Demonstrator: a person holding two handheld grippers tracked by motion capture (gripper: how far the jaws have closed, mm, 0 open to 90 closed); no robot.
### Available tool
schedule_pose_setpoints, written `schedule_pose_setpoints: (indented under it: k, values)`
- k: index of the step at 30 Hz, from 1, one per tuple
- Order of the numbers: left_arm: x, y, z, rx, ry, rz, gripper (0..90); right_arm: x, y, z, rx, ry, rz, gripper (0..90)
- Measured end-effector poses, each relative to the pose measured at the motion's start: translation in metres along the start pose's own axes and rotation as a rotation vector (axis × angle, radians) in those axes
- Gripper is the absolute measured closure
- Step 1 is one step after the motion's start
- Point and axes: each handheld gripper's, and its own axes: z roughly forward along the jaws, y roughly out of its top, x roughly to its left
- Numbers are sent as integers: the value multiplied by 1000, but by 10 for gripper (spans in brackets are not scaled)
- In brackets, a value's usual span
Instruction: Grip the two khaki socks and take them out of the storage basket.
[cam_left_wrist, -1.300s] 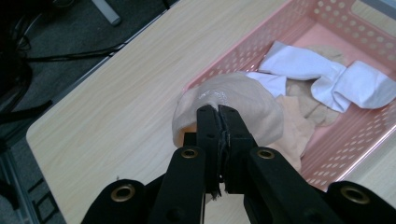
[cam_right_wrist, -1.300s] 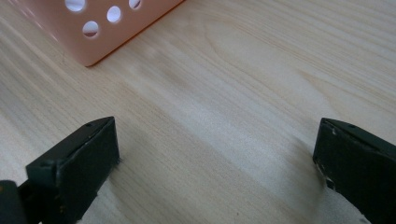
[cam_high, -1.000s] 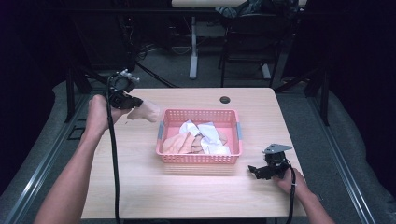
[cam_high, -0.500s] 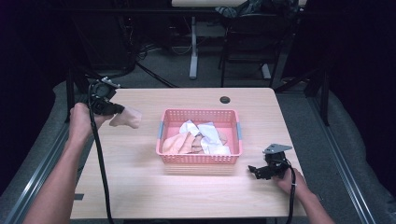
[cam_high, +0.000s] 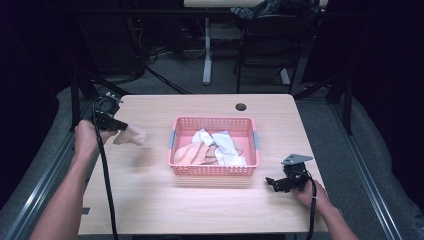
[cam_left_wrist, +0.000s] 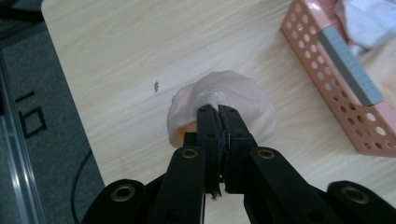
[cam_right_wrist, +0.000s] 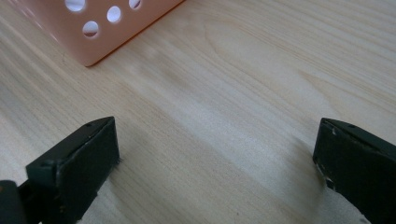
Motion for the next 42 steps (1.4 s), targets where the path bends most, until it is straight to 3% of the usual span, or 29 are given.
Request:
schedule_pose_setpoints:
  k: [5, 8, 9, 14, 28, 29, 31, 33, 34, 35, 41, 42]
  values:
    - [5, -11, 24, 28, -14, -49, 876, 0, 0, 0, 0, -1, 1, 0]
    - [7, -14, 30, 52, -16, -58, 876, 0, 0, 0, 0, 0, 0, 0]
    - [10, -18, 38, 69, -29, -88, 876, 0, 0, 0, -1, -1, 0, 0]
    - [11, -26, 57, 114, -42, -104, 876, 0, 0, 0, 0, -1, 1, 0]
    - [13, -41, 85, 152, -66, -159, 869, 0, 0, 0, 0, 0, 0, 0]
    - [15, -44, 84, 151, -90, -161, 841, 0, 0, 0, 0, 0, 0, 0]
    - [15, -44, 82, 146, -96, -160, 819, 0, 0, 0, 0, 0, 0, 0]
    - [16, -44, 77, 136, -102, -163, 667, 0, 0, 0, 0, 1, -1, 0]
    - [16, -45, 74, 125, -99, -166, 667, 0, 0, 0, 0, 1, -1, 0]
    - [16, -44, 67, 111, -100, -163, 540, 0, 0, 0, 0, 2, -1, 0]
    - [13, -39, 47, 49, -87, -138, 317, 0, 0, 0, 0, 1, -1, 0]
    - [12, -38, 42, 37, -90, -131, 317, 0, 0, 0, 0, 1, -1, 0]
